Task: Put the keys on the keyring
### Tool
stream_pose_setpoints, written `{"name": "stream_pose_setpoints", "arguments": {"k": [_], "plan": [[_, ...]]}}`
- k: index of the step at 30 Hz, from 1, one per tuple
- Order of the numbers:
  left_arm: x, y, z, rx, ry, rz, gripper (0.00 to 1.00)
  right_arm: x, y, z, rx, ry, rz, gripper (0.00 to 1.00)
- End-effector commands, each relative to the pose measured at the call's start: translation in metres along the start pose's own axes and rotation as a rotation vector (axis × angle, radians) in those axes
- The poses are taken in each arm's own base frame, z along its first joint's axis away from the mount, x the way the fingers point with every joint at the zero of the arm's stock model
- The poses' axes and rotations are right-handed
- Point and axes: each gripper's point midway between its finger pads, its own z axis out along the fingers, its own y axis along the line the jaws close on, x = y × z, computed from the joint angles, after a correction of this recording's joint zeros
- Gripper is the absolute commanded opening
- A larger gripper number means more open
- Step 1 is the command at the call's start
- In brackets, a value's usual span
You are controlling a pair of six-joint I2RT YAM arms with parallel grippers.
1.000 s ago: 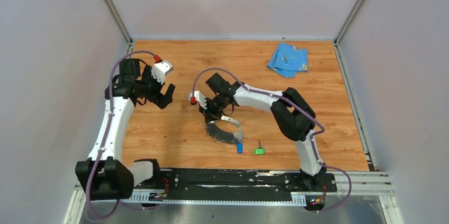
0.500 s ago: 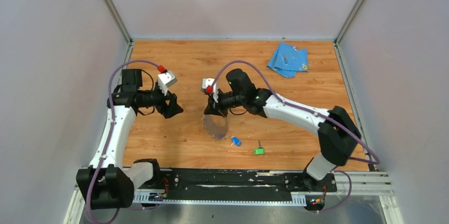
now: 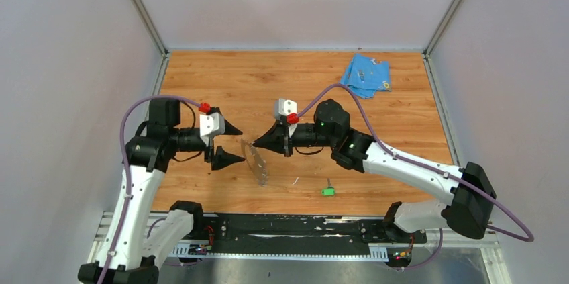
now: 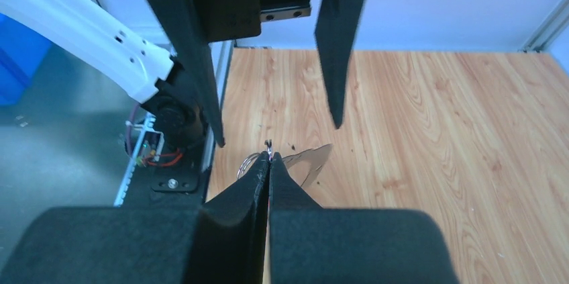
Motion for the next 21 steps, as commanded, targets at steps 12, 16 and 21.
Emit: {"name": "stream_pose_setpoints", "arguments": {"k": [12, 16, 21], "plan": [[-0.037, -0.033, -0.010, 0.022, -0.063, 0.282, 0.67, -0.074, 0.046, -0.010, -0.087, -0.196, 0.027, 0.00], [-0.045, -0.022, -0.014, -0.031, -0.053, 0.339, 0.72, -0.075, 0.050, -0.005, -0.096, -0.184, 0.015, 0.00], [-0.055, -0.032, -0.016, -0.013, -0.090, 0.326, 0.66, -0.078, 0.054, 0.000, -0.112, -0.190, 0.020, 0.00]]}}
